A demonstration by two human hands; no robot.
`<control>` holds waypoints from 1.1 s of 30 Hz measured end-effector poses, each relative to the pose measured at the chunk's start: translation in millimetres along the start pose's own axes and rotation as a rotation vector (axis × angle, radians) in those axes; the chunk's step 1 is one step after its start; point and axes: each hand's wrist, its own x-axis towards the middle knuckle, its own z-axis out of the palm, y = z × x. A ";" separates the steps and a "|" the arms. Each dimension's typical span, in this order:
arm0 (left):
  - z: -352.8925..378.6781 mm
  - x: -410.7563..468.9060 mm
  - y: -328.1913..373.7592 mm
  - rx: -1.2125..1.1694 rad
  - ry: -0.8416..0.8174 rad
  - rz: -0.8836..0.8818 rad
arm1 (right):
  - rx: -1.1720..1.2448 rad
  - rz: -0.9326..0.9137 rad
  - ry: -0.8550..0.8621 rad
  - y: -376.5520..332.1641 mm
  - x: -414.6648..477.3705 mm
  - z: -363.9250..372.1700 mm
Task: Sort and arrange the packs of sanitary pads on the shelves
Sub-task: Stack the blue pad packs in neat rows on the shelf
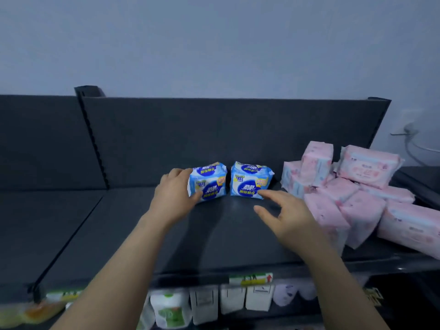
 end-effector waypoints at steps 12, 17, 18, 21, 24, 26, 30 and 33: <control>64.6 112.9 -24.3 0.073 -0.282 -0.025 | -0.096 0.125 0.031 33.7 68.5 44.5; 57.4 115.8 -26.7 -0.027 -0.290 -0.087 | -0.174 0.087 -0.039 45.5 108.2 53.1; 52.8 114.3 -28.4 -0.053 -0.283 -0.097 | -0.184 0.069 -0.035 48.0 117.4 55.5; 39.1 106.7 -35.3 -0.143 -0.209 -0.114 | -0.239 0.058 -0.053 53.2 144.4 66.4; 29.4 96.8 -41.4 -0.200 -0.134 -0.125 | -0.397 0.121 -0.173 57.8 163.7 79.7; 25.5 90.7 -46.1 -0.220 -0.103 -0.129 | -0.483 0.132 -0.223 63.8 170.1 88.9; 19.2 81.8 -53.1 -0.302 -0.046 -0.131 | -0.539 0.097 -0.124 74.2 166.6 99.8; 18.4 76.9 -55.6 -0.341 -0.015 -0.115 | -0.506 0.064 -0.039 72.9 157.4 101.6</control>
